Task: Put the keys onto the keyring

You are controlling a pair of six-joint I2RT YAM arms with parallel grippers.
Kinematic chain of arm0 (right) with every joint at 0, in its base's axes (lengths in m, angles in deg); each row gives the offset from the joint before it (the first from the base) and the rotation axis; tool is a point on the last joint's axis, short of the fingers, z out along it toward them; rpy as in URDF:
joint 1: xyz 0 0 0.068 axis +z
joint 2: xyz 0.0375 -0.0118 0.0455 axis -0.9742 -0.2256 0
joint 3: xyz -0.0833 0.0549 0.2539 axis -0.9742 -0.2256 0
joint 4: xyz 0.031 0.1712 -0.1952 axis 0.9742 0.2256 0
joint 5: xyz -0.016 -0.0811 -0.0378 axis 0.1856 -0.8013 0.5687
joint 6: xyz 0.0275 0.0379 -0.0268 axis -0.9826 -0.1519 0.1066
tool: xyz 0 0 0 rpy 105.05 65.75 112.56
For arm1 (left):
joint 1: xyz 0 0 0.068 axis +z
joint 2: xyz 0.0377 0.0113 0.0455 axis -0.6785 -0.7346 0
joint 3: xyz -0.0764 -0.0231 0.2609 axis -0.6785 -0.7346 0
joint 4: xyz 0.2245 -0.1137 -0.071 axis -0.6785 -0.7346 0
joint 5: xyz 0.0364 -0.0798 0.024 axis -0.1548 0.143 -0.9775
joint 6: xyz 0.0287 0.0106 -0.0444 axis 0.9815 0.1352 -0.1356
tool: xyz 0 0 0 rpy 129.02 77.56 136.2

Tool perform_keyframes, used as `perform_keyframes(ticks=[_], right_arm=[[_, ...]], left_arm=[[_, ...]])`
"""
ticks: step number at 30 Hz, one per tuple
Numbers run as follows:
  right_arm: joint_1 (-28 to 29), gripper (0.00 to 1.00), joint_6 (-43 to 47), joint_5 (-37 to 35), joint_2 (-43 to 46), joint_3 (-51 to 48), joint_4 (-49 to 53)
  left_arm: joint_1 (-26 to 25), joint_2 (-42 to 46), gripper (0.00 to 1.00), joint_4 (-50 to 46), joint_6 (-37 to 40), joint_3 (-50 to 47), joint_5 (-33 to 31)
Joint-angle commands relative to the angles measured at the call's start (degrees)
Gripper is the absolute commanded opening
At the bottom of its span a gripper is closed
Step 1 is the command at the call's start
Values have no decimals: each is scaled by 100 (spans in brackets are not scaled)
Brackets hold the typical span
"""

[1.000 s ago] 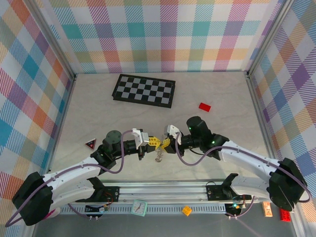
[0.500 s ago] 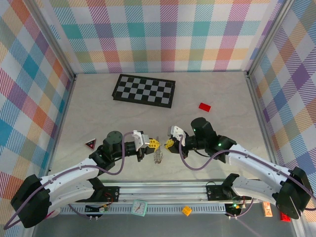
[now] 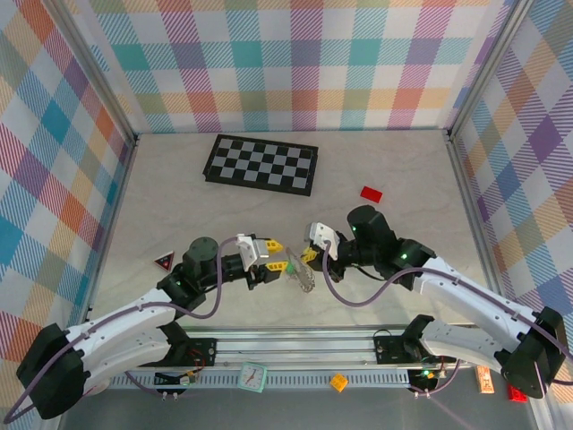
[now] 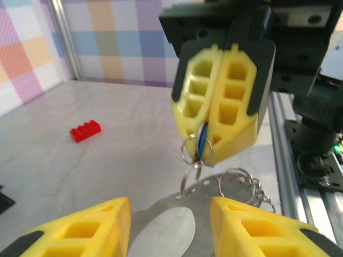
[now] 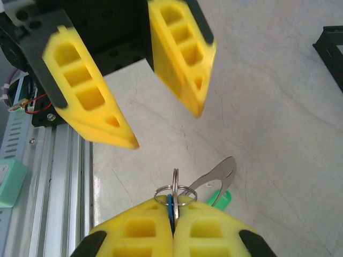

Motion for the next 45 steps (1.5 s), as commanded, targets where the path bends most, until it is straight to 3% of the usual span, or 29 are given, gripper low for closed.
perform_keyframes(ticks=[1,6,11,17,24,36,40,45], right_arm=[[12,0,138,25,-264,404,143],[329,0,-16,221,-887,823,-418],[886,0,-125,-28,-1783,1532,-873],[967,0,-1357,199,-2652,1755,-2492],[577,0,-1347,-380,-3161,1377,-2232],[86,0,778,-2184,-3283,774,-330],[89,0,1085,-2714,-3493,744,-5],[66,0,1179,-2868,-3503,759,304]], left_arm=[[-19,447,43,109,-39,-47,-895],[-20,1384,43,-448,-227,4,-2972],[-17,2228,50,-1470,-575,321,-5245],[-11,2670,54,-2007,-829,520,-6542],[37,2645,60,-2073,-875,408,-6817],[319,2092,66,-1880,-1199,-9,-6636],[457,1838,67,-1841,-1262,-58,-6483],[679,1597,67,-1793,-1349,-67,-6224]])
